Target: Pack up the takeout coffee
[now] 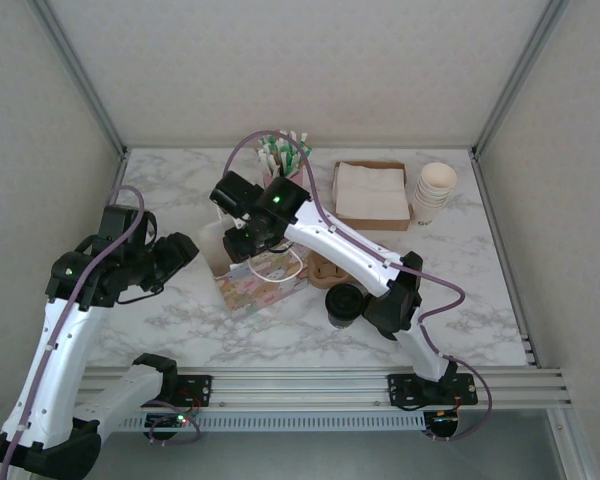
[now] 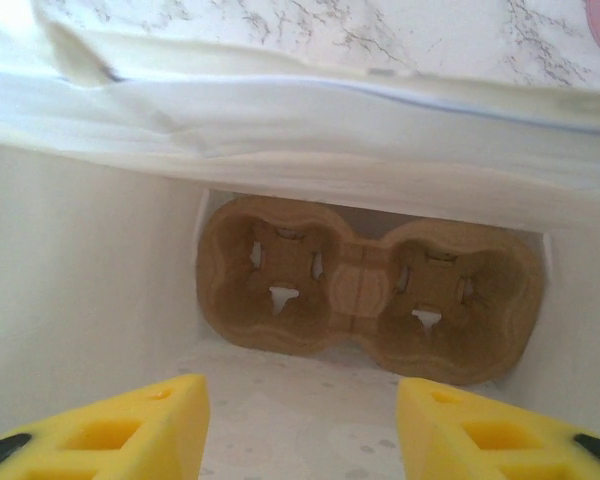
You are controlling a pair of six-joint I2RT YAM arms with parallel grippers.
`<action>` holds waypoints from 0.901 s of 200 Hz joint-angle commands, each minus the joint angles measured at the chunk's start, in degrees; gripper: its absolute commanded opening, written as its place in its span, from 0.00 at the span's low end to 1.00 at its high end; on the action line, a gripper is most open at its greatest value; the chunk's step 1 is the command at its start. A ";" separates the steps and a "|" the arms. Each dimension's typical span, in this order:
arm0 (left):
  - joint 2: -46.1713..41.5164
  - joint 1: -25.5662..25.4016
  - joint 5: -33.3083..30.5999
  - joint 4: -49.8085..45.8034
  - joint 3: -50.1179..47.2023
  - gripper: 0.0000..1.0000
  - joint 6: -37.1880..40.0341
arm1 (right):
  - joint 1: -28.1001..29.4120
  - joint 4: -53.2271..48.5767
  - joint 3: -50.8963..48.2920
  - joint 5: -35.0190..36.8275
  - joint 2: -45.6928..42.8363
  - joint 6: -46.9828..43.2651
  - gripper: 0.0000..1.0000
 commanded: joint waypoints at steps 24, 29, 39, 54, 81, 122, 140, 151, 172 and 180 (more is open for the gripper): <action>0.02 0.17 0.94 1.54 -0.69 0.63 -1.18 | 1.02 -0.17 2.25 -0.59 -2.24 -1.57 0.53; 0.10 0.21 1.00 1.70 -0.75 0.64 -1.18 | 1.02 -0.15 2.32 -0.53 -2.53 -1.71 0.53; 0.26 0.16 1.04 1.89 -0.78 0.64 -1.27 | 1.09 0.00 2.43 -0.56 -2.94 -1.78 0.53; 0.47 0.06 1.00 2.03 -0.77 0.64 -1.27 | 1.04 -0.23 2.88 -0.69 -3.32 -1.80 0.54; 0.75 -0.22 0.97 2.17 -0.77 0.64 -1.26 | 1.09 -0.49 2.85 -0.68 -3.38 -1.85 0.54; 0.68 -0.52 0.49 1.91 -0.52 0.61 -1.33 | 1.15 -0.15 1.79 -1.77 -2.84 -1.97 0.49; 0.59 -0.57 0.21 1.95 -0.20 0.61 -1.35 | 1.12 0.53 1.47 -2.40 -2.65 -2.41 0.45; 0.68 -0.58 0.13 1.89 -0.07 0.61 -1.35 | 1.20 0.80 1.39 -2.92 -2.32 -2.50 0.41; 0.81 -0.57 0.11 1.98 0.18 0.65 -1.35 | 1.22 0.90 1.32 -3.41 -1.58 -2.82 0.32; 0.90 -0.57 0.03 2.03 0.19 0.65 -1.29 | 1.23 0.97 1.16 -3.49 -1.36 -3.02 0.28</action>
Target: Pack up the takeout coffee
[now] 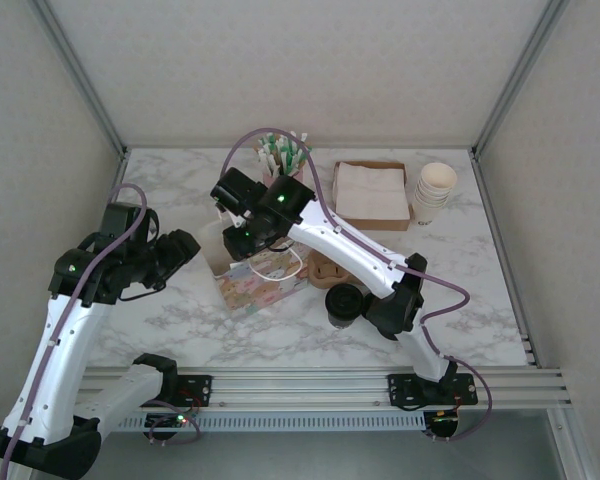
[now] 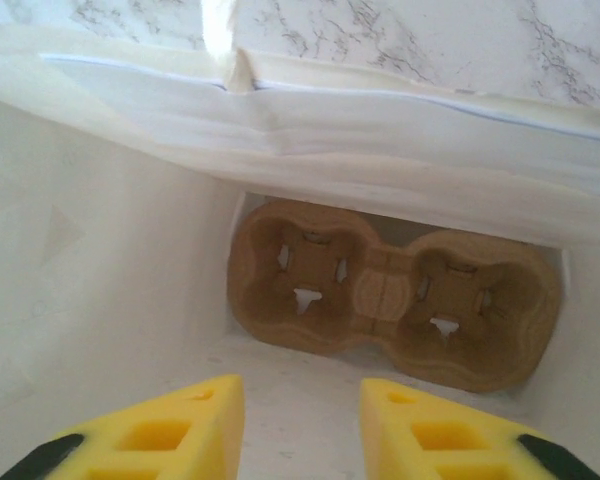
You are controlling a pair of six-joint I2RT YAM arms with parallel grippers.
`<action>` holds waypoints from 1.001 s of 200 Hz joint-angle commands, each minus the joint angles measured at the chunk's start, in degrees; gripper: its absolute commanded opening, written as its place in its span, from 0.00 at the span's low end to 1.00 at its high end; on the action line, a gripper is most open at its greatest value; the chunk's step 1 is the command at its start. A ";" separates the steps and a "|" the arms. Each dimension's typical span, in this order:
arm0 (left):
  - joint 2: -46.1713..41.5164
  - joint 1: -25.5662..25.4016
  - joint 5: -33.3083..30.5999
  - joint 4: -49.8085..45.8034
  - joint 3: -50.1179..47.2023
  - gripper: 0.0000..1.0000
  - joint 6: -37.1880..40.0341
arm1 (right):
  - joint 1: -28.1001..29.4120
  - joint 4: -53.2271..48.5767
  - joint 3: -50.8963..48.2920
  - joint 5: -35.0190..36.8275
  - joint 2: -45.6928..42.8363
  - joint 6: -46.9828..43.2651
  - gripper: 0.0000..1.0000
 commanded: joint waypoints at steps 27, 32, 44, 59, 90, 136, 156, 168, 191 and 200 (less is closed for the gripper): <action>0.17 -0.30 -0.45 0.75 0.63 0.66 -0.26 | 0.87 1.43 -0.39 -1.92 0.35 -1.68 0.22; 0.16 -0.29 -0.47 0.79 0.63 0.66 -0.35 | 0.93 1.55 -0.43 -2.00 0.49 -1.84 0.22; 0.22 -0.29 -0.60 0.81 0.71 0.66 -0.35 | 0.93 1.72 -0.41 -2.08 0.81 -1.91 0.20; 0.20 -0.29 -0.74 0.80 0.81 0.66 -0.35 | 0.93 1.72 -0.39 -2.02 1.13 -2.13 0.18; -0.21 -0.29 -1.43 1.23 0.72 0.65 -0.65 | 0.90 2.73 -0.60 -2.10 1.90 -2.69 0.14; -0.43 -0.29 -2.63 1.38 1.69 0.62 -1.22 | 0.93 4.70 -0.19 -1.56 3.03 -4.00 0.14; -1.01 -0.29 -3.61 1.49 1.86 0.59 -1.74 | 0.91 4.84 -0.12 0.04 3.73 -4.28 0.10; -1.38 -0.29 -4.13 1.76 1.74 0.58 -2.09 | 0.92 5.20 -0.42 1.29 4.19 -4.74 0.08; -1.44 -0.28 -4.60 2.37 1.42 0.56 -2.88 | 0.57 6.11 -1.58 4.56 4.60 -5.11 0.00; -1.27 -0.29 -4.51 2.59 1.34 0.55 -3.23 | 0.26 6.85 -2.51 5.01 4.48 -4.92 0.00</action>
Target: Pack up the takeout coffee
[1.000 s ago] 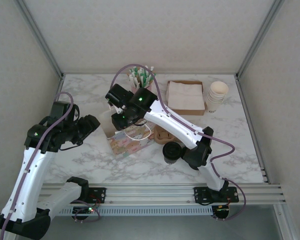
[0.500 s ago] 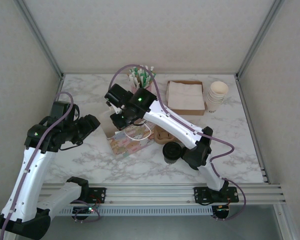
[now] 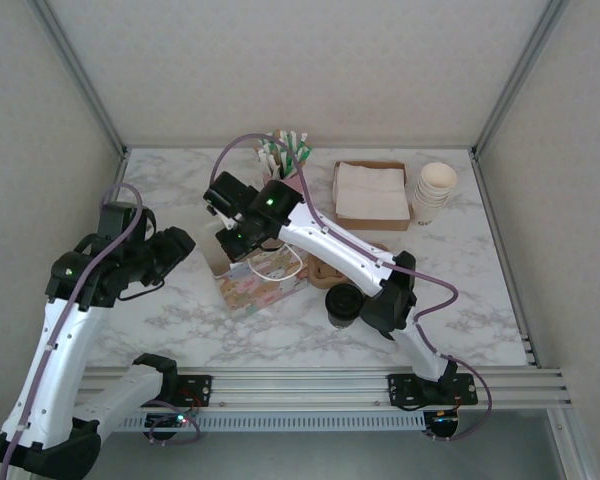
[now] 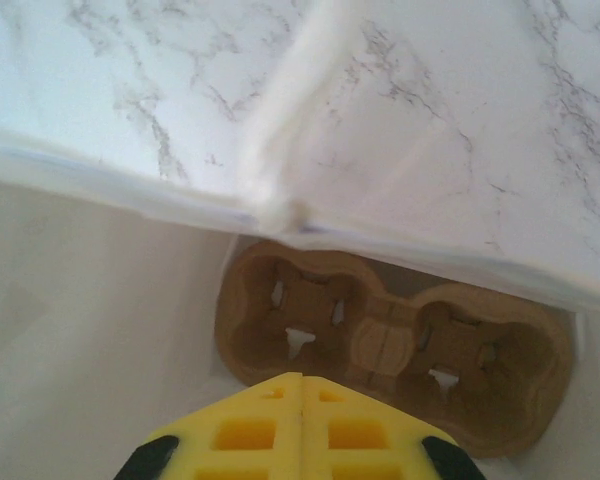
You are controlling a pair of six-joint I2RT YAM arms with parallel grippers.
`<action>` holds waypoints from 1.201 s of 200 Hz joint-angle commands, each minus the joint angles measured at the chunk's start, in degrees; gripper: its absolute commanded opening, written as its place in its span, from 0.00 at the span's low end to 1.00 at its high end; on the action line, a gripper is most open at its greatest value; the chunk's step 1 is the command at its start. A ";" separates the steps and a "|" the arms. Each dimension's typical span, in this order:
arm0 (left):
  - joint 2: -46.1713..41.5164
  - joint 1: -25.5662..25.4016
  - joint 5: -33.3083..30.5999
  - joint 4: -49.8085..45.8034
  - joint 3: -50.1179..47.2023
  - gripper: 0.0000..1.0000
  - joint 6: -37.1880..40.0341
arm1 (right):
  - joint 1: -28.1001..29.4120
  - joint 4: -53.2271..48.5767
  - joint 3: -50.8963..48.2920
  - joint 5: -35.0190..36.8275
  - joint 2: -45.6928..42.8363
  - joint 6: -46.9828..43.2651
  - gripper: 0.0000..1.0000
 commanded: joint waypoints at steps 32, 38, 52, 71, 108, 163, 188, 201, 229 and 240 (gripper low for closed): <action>0.48 -0.20 -2.20 1.28 1.42 0.55 -1.63 | -0.15 5.30 -6.05 2.95 0.13 -0.53 0.00; 0.77 -0.29 -2.08 1.51 1.51 0.56 -1.60 | -0.17 6.75 -7.82 1.81 -0.42 -1.23 0.00; 1.39 -0.29 -1.05 2.31 1.60 0.57 -1.25 | -0.09 10.71 -11.74 -0.47 -2.18 -2.66 0.00; 2.72 -0.29 1.10 3.04 1.78 0.60 -0.40 | -0.08 15.83 -16.83 -1.03 -4.84 -4.20 0.00; 4.70 -0.29 3.18 2.82 2.46 0.62 1.99 | -0.11 19.29 -18.26 -0.72 -7.38 -6.75 0.00; 4.77 -0.29 4.37 3.00 1.96 0.62 3.55 | -0.09 22.19 -16.87 -4.78 -10.08 -11.09 0.00; 4.62 -0.29 4.12 2.44 2.31 0.62 5.13 | -0.11 24.61 -18.87 -4.05 -12.53 -13.12 0.00; 5.08 -0.24 3.51 1.57 4.13 0.64 7.55 | -0.13 23.97 -18.31 -2.63 -13.37 -12.68 0.00; 9.49 -0.23 4.56 -2.75 13.52 0.76 18.56 | -0.17 17.46 -12.41 -1.61 -13.10 -6.99 0.00; 12.22 -0.25 5.51 -4.49 17.01 0.80 22.99 | -0.17 14.90 -9.95 -1.78 -13.05 -4.54 0.00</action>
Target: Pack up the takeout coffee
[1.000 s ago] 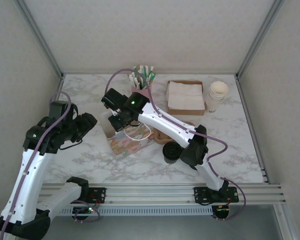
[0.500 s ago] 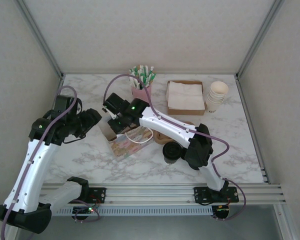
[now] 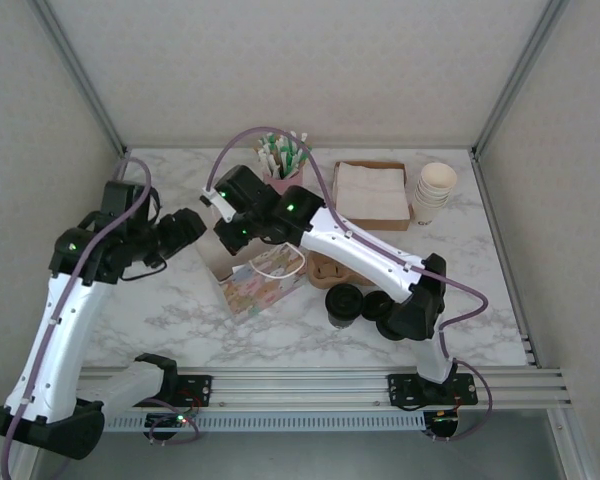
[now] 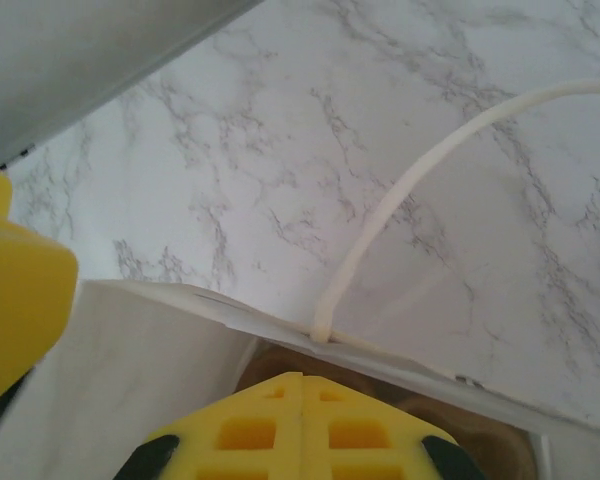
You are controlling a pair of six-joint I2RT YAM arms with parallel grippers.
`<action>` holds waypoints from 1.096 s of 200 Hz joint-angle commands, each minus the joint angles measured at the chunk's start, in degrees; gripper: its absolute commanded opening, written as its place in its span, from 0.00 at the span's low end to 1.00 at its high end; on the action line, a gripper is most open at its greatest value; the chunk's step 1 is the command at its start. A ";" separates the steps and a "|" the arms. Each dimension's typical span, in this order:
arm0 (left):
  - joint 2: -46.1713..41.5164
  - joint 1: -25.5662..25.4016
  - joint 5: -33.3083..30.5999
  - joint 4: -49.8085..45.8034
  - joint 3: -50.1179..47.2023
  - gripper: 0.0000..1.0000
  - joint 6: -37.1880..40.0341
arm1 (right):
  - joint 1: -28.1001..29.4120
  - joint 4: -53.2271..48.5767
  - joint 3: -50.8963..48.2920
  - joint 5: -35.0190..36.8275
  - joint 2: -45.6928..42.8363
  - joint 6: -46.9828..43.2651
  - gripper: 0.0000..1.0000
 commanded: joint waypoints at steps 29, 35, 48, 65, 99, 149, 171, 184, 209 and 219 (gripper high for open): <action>11.84 -0.32 9.13 -6.15 15.14 0.79 20.51 | -0.16 -9.34 8.08 6.46 -3.55 12.57 0.00; 13.62 -0.53 9.96 -6.67 16.53 0.79 22.10 | -0.23 -10.41 8.22 8.54 -4.25 14.08 0.00; 17.39 -1.60 9.60 -8.30 20.00 0.76 24.94 | -0.23 -12.10 7.42 12.86 -6.33 16.71 0.00; 21.75 -3.29 8.57 -9.85 23.83 0.73 28.25 | -0.24 -13.32 4.41 16.94 -9.66 18.90 0.00; 28.37 -5.64 8.31 -11.12 29.01 0.62 32.53 | -0.68 -13.31 -3.65 20.74 -16.52 22.95 0.00; 34.72 -11.43 3.61 -13.56 31.73 0.60 36.98 | -1.53 -13.95 -9.20 22.22 -20.76 26.45 0.00; 36.69 -11.52 -1.42 -15.65 32.10 0.57 37.25 | -1.80 -14.54 -9.48 22.41 -20.96 27.06 0.01; 36.90 -11.53 -4.40 -15.90 32.01 0.53 36.72 | -1.93 -14.72 -9.51 22.17 -20.96 27.38 0.08; 36.40 -11.63 -5.44 -15.64 31.74 0.47 35.66 | -2.63 -14.26 -10.14 21.21 -21.22 27.78 0.12; 35.94 -11.63 -5.41 -15.40 31.24 0.44 35.42 | -3.00 -14.13 -10.25 20.73 -21.16 27.86 0.13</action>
